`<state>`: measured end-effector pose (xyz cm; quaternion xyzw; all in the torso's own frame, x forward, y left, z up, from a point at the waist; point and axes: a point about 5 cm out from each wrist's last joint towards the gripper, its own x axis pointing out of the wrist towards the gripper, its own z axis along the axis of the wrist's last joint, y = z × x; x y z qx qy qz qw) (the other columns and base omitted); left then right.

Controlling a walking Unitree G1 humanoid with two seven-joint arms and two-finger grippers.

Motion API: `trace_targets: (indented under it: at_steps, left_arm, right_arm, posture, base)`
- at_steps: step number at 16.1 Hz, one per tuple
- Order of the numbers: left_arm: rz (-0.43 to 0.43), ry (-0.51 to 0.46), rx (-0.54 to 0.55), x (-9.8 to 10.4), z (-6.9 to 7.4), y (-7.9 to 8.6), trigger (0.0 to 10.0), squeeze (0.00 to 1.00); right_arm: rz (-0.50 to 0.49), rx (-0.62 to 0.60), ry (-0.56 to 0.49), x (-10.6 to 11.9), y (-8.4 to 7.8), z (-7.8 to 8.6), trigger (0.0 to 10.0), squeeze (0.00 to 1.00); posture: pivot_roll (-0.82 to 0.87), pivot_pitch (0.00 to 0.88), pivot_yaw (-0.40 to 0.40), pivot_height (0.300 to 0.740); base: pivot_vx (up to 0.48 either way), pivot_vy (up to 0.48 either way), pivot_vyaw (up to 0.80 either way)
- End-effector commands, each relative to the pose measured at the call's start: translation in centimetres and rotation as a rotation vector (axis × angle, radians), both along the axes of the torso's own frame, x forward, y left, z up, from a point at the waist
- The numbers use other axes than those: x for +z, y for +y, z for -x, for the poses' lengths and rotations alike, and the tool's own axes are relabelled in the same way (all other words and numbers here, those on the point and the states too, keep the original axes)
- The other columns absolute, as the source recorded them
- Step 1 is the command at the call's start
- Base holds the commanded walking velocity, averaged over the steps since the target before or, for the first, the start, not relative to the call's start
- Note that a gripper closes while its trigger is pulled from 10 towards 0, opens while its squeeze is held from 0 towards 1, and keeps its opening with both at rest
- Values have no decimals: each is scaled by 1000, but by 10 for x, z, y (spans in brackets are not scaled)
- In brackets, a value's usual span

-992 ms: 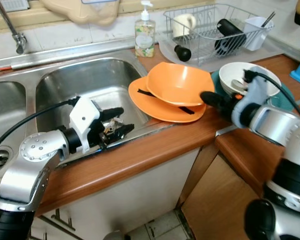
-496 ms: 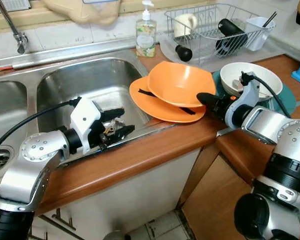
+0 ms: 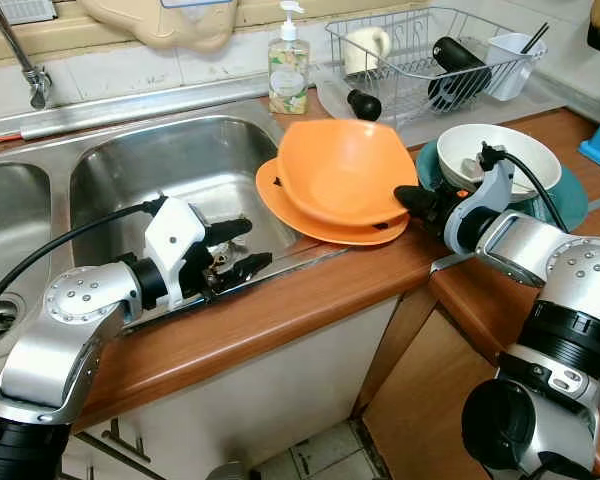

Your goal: Kitchen organization

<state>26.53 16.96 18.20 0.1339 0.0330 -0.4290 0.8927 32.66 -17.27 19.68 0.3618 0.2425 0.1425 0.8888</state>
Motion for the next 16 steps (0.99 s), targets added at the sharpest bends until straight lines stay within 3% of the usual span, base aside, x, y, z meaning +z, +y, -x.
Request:
trace_targets:
  at_steps: [1, 9, 12, 13, 14, 16]
  left_arm:
    - [-12, -13, -11, 4, 0, -1, 10000, 0]
    - [14, -67, 71, 11, -12, -1, 10000, 0]
    - [109, -59, 104, 18, -17, -5, 10000, 0]
    - [176, -41, 106, 21, -19, -8, 10000, 0]
    - [212, -39, 115, 23, -21, -11, 10000, 1000]
    - [305, -41, 148, 26, -26, -16, 10000, 1000]
  right_arm:
    - [-7, 3, -14, 5, 3, -2, 0, 0]
    - [-15, -23, -78, 11, 2, -4, 0, 0]
    - [0, -6, -214, 28, 5, -4, 0, 0]
    - [15, 1, -270, 34, 6, -3, 0, 0]
    - [34, 10, -325, 40, 8, -1, 0, 0]
    - [105, 63, -428, 51, 15, 4, 0, 0]
  posture:
    - [-46, 0, 16, 740]
    - [-46, 0, 19, 740]
    - [-46, 0, 19, 740]
    - [-46, 0, 19, 740]
    - [-49, 0, 29, 740]
    - [-52, 0, 32, 740]
  base:
    - [0, 0, 0]
    - [0, 0, 0]
    - [0, 0, 0]
    - [0, 0, 0]
    - [0, 0, 0]
    - [0, 0, 0]
